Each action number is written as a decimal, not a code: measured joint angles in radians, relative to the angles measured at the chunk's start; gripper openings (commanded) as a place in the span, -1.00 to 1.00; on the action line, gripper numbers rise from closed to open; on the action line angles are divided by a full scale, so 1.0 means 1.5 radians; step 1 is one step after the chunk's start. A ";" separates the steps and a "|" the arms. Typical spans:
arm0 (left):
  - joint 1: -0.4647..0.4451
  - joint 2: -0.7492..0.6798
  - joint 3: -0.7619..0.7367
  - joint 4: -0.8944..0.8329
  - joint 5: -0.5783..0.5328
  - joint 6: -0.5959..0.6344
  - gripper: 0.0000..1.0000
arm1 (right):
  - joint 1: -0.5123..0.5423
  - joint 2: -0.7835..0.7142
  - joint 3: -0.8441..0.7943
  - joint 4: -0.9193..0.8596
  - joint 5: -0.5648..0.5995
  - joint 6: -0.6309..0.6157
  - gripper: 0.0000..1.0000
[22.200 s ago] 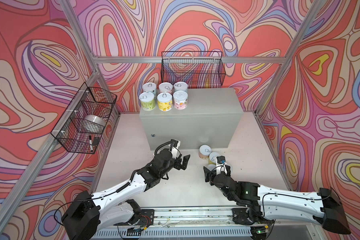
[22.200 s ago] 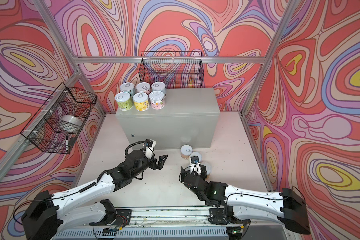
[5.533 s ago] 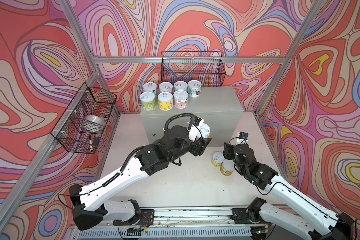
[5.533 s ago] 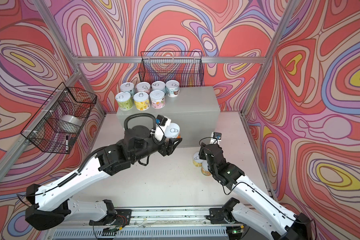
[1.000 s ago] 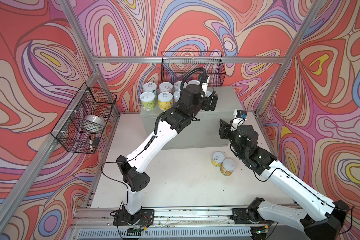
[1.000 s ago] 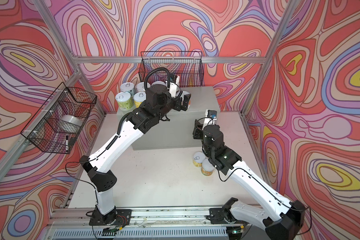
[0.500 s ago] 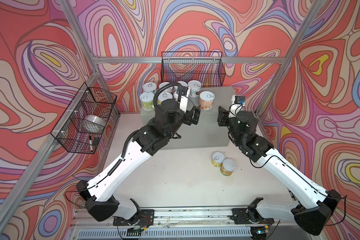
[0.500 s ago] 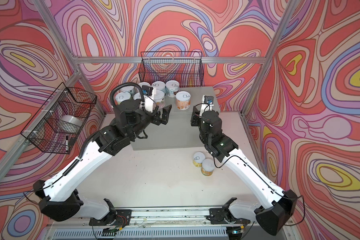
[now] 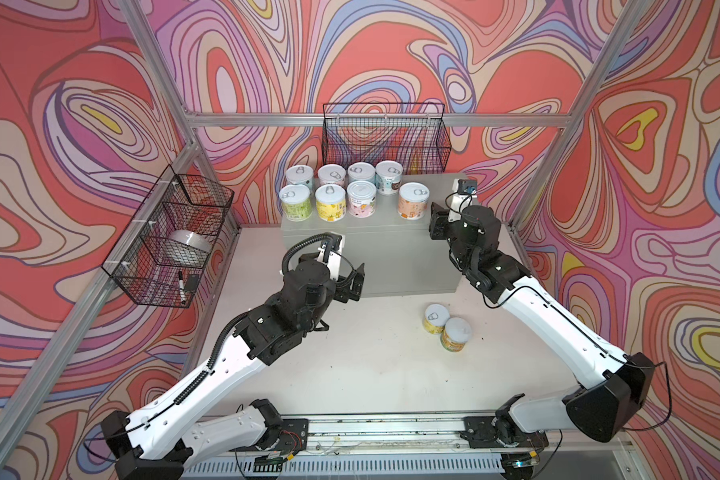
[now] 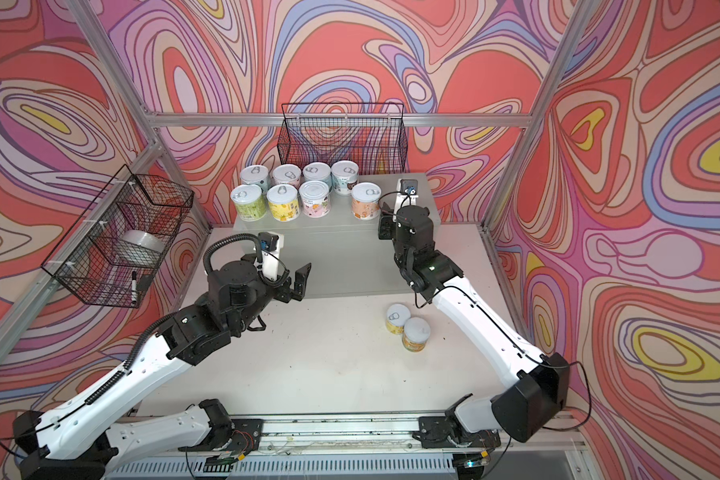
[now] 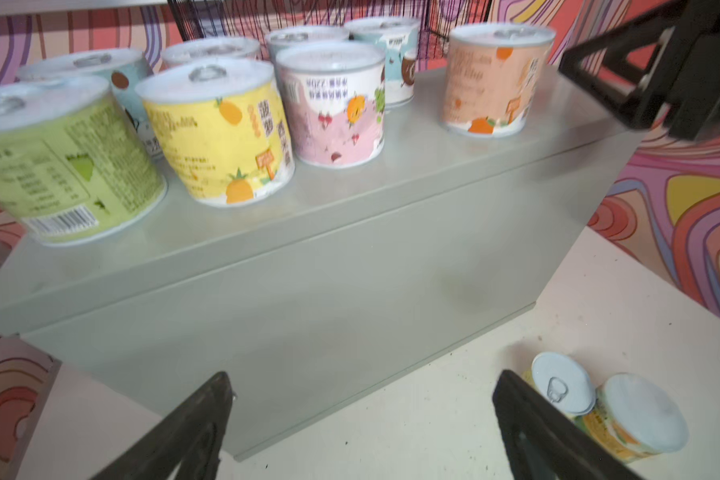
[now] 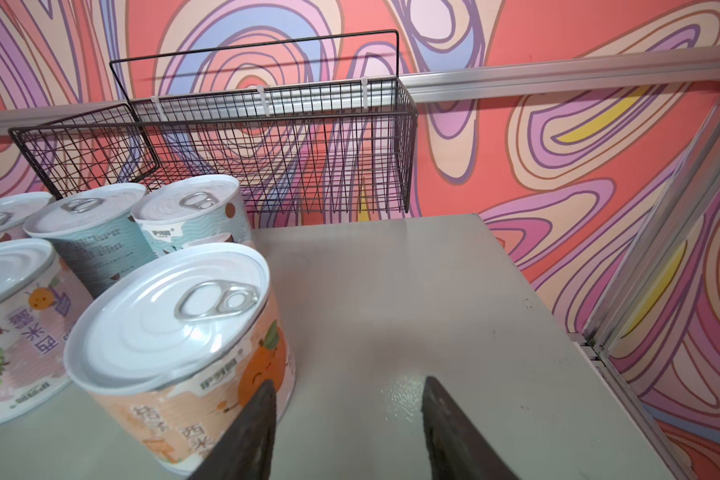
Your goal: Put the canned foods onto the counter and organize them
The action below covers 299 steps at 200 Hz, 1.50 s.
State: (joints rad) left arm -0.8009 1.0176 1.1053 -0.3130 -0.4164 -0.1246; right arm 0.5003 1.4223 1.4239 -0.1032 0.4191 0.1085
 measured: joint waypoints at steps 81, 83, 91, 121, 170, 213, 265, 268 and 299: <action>0.006 -0.018 -0.148 0.075 0.071 -0.047 1.00 | -0.006 0.054 0.048 0.005 -0.031 0.003 0.14; 0.006 -0.017 -0.150 0.077 0.073 -0.049 1.00 | -0.006 0.054 0.049 0.005 -0.031 0.003 0.14; 0.006 -0.014 -0.153 0.085 0.080 -0.053 1.00 | -0.006 0.059 0.055 0.004 -0.036 0.005 0.14; 0.006 0.007 -0.154 0.108 0.099 -0.065 1.00 | -0.006 0.075 0.071 0.004 -0.054 0.011 0.14; 0.006 0.028 -0.169 0.133 0.121 -0.080 1.00 | -0.006 0.095 0.086 0.004 -0.078 0.025 0.12; 0.006 0.035 -0.176 0.142 0.126 -0.082 0.99 | -0.006 0.114 0.099 0.005 -0.102 0.036 0.11; 0.006 0.037 -0.178 0.149 0.126 -0.082 1.00 | -0.006 0.120 0.100 0.005 -0.121 0.048 0.10; 0.006 0.037 -0.179 0.151 0.126 -0.082 1.00 | -0.006 0.120 0.100 0.005 -0.122 0.048 0.10; 0.006 0.042 -0.188 0.157 0.125 -0.082 1.00 | -0.006 0.120 0.100 0.004 -0.131 0.049 0.10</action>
State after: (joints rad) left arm -0.7921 1.0801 0.8234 -0.0772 -0.2283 -0.2481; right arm 0.4911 1.6020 1.5745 -0.0967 0.2226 0.1814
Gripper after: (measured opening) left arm 0.998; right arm 0.548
